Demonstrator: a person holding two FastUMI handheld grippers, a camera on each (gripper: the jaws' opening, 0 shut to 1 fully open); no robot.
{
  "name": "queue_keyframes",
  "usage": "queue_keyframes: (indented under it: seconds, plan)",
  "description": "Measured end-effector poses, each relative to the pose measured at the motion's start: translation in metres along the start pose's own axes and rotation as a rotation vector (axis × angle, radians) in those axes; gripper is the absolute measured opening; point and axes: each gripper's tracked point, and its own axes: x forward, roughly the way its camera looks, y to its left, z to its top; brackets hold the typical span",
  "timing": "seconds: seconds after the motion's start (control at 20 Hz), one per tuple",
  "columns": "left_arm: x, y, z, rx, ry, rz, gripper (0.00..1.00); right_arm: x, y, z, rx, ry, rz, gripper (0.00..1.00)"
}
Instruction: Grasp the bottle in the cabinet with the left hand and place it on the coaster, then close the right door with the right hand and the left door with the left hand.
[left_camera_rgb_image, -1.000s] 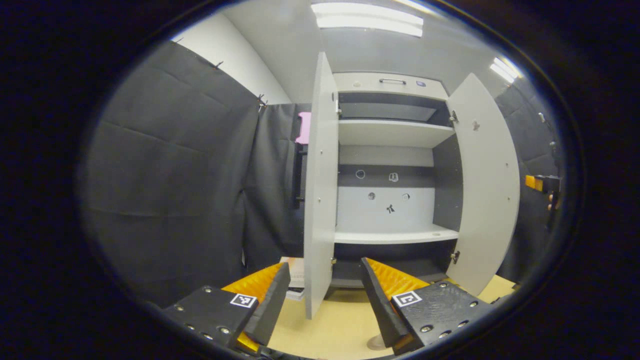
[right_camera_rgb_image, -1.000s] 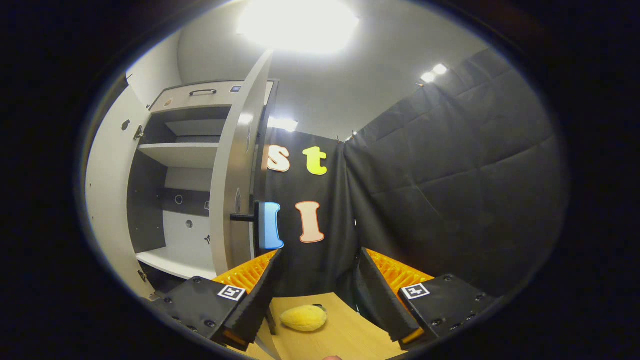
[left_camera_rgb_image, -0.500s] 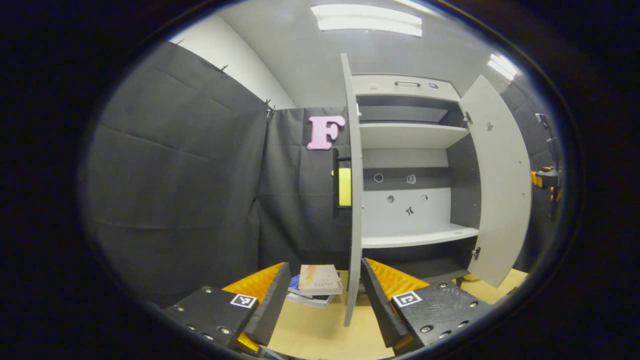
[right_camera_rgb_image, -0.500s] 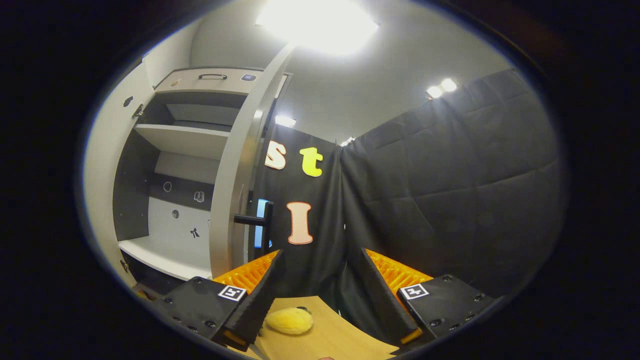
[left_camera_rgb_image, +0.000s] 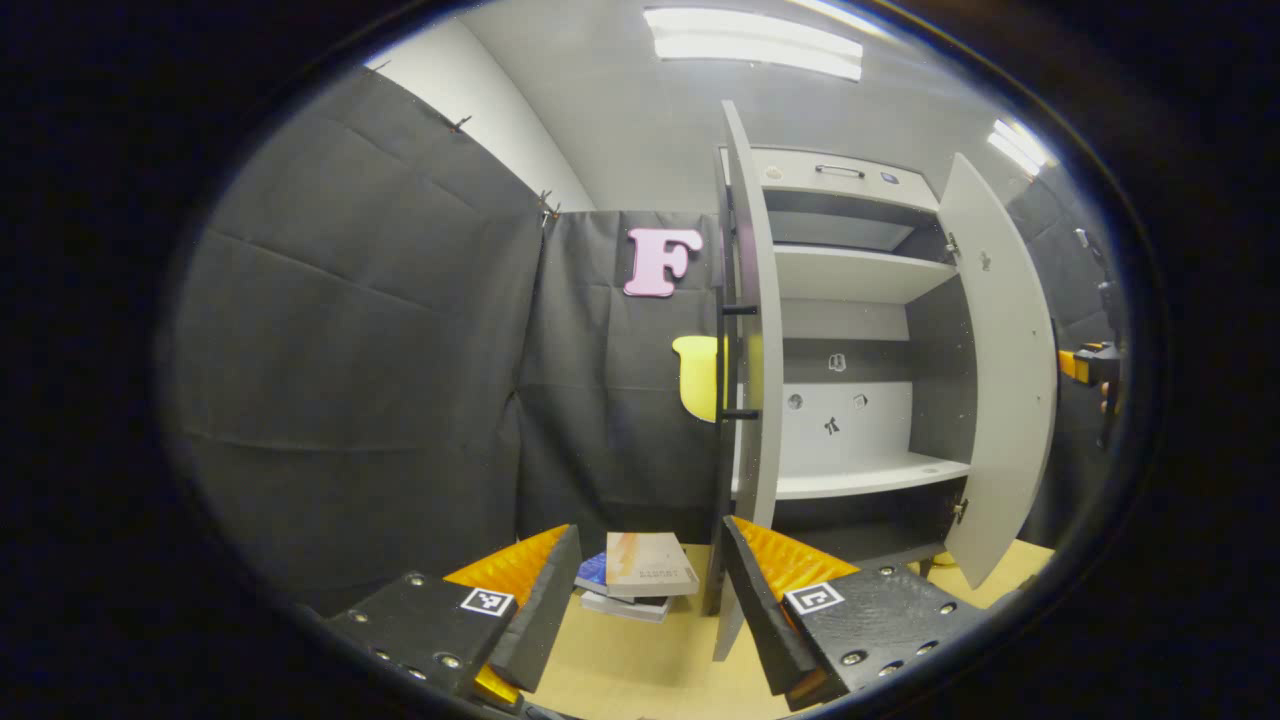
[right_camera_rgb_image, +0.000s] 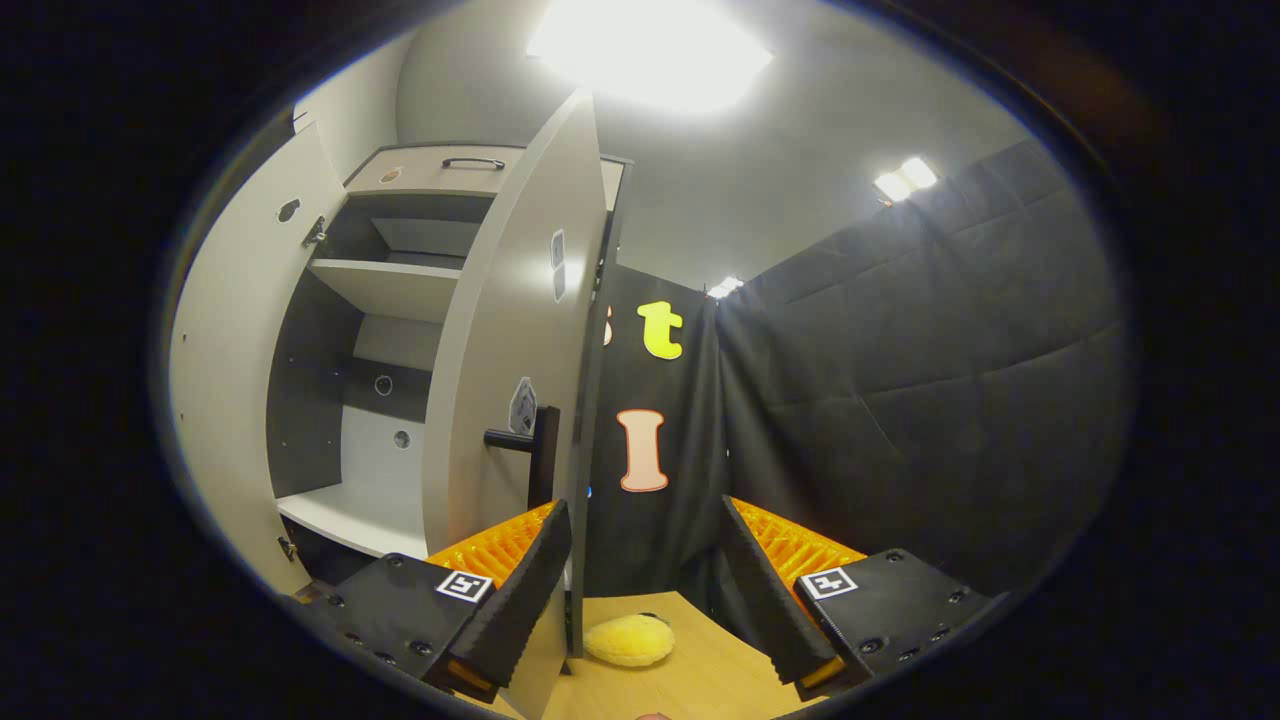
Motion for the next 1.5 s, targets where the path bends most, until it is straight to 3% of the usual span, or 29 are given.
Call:
queue_keyframes:
  seconds: [0.05,0.15,0.2,0.65,0.7,0.75,0.8,0.85,1.05,1.1,1.2,1.5]
  plan:
    - [-0.001,0.003,-0.002,-0.001,0.005,0.001,0.83,-0.001,0.009,0.000,0.000,-0.005,0.010,0.95]
    - [-0.004,0.011,-0.002,-0.005,0.006,0.006,0.83,-0.002,0.028,0.002,0.000,-0.009,0.036,0.96]
    - [-0.006,0.015,-0.001,-0.006,0.004,0.010,0.89,-0.001,0.038,0.004,0.003,-0.012,0.050,0.96]
    - [-0.032,0.057,-0.004,0.005,0.011,0.090,0.89,0.015,0.107,-0.005,0.037,0.006,0.157,0.96]
    - [-0.034,0.061,-0.004,0.007,0.016,0.100,0.89,0.019,0.112,-0.006,0.035,0.009,0.164,0.92]
    - [-0.037,0.064,-0.004,0.010,0.020,0.109,0.89,0.022,0.115,-0.008,0.035,0.010,0.168,0.96]
    - [-0.039,0.065,-0.005,0.013,0.022,0.116,0.89,0.024,0.117,-0.008,0.039,0.007,0.171,0.92]
    - [-0.040,0.067,-0.004,0.015,0.022,0.123,0.89,0.025,0.118,-0.009,0.047,0.007,0.177,0.96]
    - [-0.040,0.064,0.005,0.018,0.009,0.131,0.89,0.025,0.116,-0.010,0.069,0.017,0.196,0.96]
    - [-0.038,0.063,0.007,0.024,0.006,0.128,0.83,0.023,0.116,-0.008,0.080,0.014,0.207,0.92]
    - [-0.031,0.060,0.013,0.042,-0.004,0.118,0.83,0.018,0.117,-0.004,0.106,0.005,0.251,0.92]
    - [0.015,0.052,0.045,0.030,-0.027,0.080,0.83,-0.012,0.080,-0.017,0.049,0.018,0.254,0.96]
